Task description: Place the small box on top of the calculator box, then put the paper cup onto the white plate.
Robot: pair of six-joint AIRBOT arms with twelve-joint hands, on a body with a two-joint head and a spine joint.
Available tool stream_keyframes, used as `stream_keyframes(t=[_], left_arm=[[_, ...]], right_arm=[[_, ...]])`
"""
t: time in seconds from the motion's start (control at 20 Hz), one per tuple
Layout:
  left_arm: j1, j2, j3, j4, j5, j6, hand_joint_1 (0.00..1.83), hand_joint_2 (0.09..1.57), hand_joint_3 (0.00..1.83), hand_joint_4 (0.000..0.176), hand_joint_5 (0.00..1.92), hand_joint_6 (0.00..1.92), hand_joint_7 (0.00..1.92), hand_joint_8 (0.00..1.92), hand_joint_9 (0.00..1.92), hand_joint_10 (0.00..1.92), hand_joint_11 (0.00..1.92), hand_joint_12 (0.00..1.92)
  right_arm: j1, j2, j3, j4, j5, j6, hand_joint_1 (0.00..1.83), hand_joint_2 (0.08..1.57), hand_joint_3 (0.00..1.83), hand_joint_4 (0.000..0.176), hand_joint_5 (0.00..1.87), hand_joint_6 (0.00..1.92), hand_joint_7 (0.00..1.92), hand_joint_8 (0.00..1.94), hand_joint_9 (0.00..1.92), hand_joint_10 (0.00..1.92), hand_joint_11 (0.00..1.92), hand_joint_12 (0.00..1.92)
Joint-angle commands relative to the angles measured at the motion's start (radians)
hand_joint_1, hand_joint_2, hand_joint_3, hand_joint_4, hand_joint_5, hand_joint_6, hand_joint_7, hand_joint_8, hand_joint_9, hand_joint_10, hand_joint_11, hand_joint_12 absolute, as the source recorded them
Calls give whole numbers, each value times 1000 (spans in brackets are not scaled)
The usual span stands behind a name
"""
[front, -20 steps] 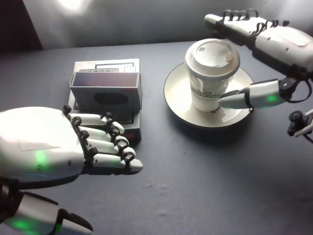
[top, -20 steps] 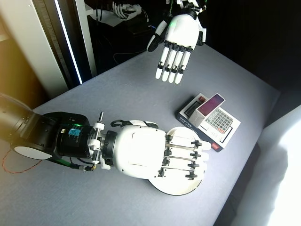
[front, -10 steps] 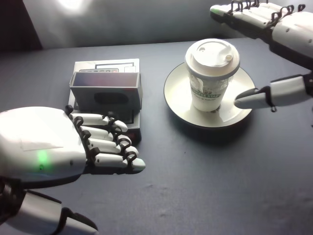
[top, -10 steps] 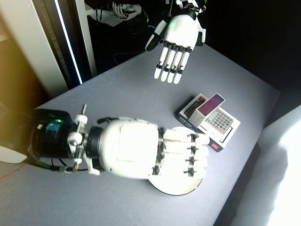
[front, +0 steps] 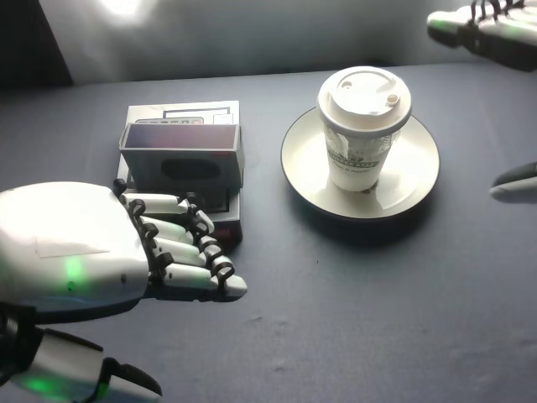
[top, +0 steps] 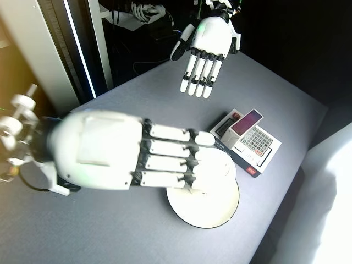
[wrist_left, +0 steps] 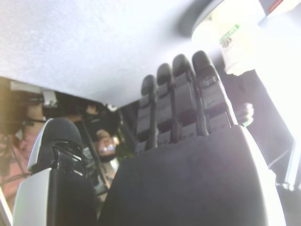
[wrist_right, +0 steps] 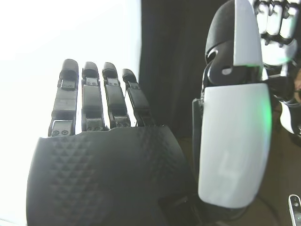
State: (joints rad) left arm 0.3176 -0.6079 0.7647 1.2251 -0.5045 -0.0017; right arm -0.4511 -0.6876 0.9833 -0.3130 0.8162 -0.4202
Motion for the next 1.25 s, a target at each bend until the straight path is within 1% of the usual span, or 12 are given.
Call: stream_keyframes(t=[0.0, 0.05, 0.15, 0.2, 0.25, 0.6, 0.65, 0.7, 0.8, 1.0, 1.1, 1.2], left_arm=[[-12, 6, 1, -43, -56, -1, 372, 1270, 1, 0, 470, 10, 609, 19, 526, 34, 10, 897], [-15, 4, 1, -45, -50, -1, 389, 1295, 2, 0, 595, 35, 784, 100, 672, 122, 79, 1065], [-27, -3, 2, -45, -43, 1, 519, 1292, 2, 0, 856, 85, 664, 984, 545, 1143, 273, 1406], [-29, -4, 2, -45, -41, 1, 726, 1349, 6, 52, 615, 1332, 559, 1534, 526, 1613, 396, 1704], [-29, -3, 3, -51, -41, 1, 382, 1425, 11, 0, 655, 1884, 716, 1903, 677, 1909, 599, 1912], [-36, -5, 9, -98, -37, 20, 510, 1479, 2, 0, 1320, 1921, 1446, 1921, 1465, 1921, 1502, 1921], [-38, -5, 11, -105, -37, 23, 776, 1421, 4, 65, 1424, 1921, 1559, 1921, 1614, 1921, 1659, 1921], [-42, -5, 12, -119, -35, 33, 1017, 1351, 0, 98, 1529, 1921, 1636, 1921, 1699, 1921, 1728, 1921], [-48, -5, 13, -141, -32, 51, 1114, 1325, 0, 163, 1546, 1921, 1643, 1921, 1694, 1921, 1715, 1921], [-53, -4, 10, -173, -31, 66, 1070, 1278, 0, 176, 1388, 1921, 1531, 1921, 1597, 1921, 1604, 1921], [-58, -4, 7, -184, -29, 72, 1011, 1313, 0, 176, 1347, 1921, 1478, 1921, 1537, 1921, 1532, 1921], [-71, -4, 3, -184, -19, 73, 1007, 1301, 0, 176, 1306, 1921, 1433, 1921, 1491, 1919, 1476, 1921]], right_arm=[[-4, 29, -6, 2, 101, 24, 780, 1079, 15, 0, 267, 45, 361, 41, 305, 68, 0, 958], [-14, 47, -13, -15, 101, 38, 774, 1072, 4, 0, 488, 110, 603, 105, 523, 171, 0, 1330], [-34, 79, -17, -33, 96, 64, 838, 1037, 0, 0, 902, 230, 1010, 261, 698, 906, 249, 1607], [-41, 93, -17, -43, 93, 75, 802, 1043, 2, 0, 862, 1096, 953, 1011, 721, 1388, 373, 1799], [-45, 106, -17, -59, 92, 85, 774, 1082, 10, 0, 930, 1830, 994, 1817, 865, 1866, 633, 1916], [-44, 118, -18, -97, 67, 122, 427, 1441, 32, 0, 1284, 1921, 1378, 1941, 1472, 1921, 1666, 1921], [-41, 117, -18, -109, 69, 122, 573, 1475, 10, 0, 1418, 1921, 1546, 1941, 1651, 1921, 1863, 1921], [-37, 115, -18, -125, 74, 122, 803, 1484, 4, 59, 1547, 1921, 1666, 1941, 1772, 1921, 1909, 1921], [-33, 111, -18, -139, 77, 122, 1046, 1446, 0, 85, 1658, 1921, 1755, 1941, 1860, 1921, 1921, 1921], [-31, 106, -18, -162, 76, 122, 1147, 1403, 0, 174, 1625, 1921, 1747, 1941, 1862, 1921, 1921, 1921], [-27, 99, -19, -197, 76, 122, 1105, 1419, 0, 176, 1638, 1921, 1744, 1941, 1848, 1921, 1921, 1921], [-13, 86, -18, -257, 76, 133, 1051, 1391, 0, 117, 1658, 1921, 1732, 1941, 1832, 1921, 1921, 1921]])
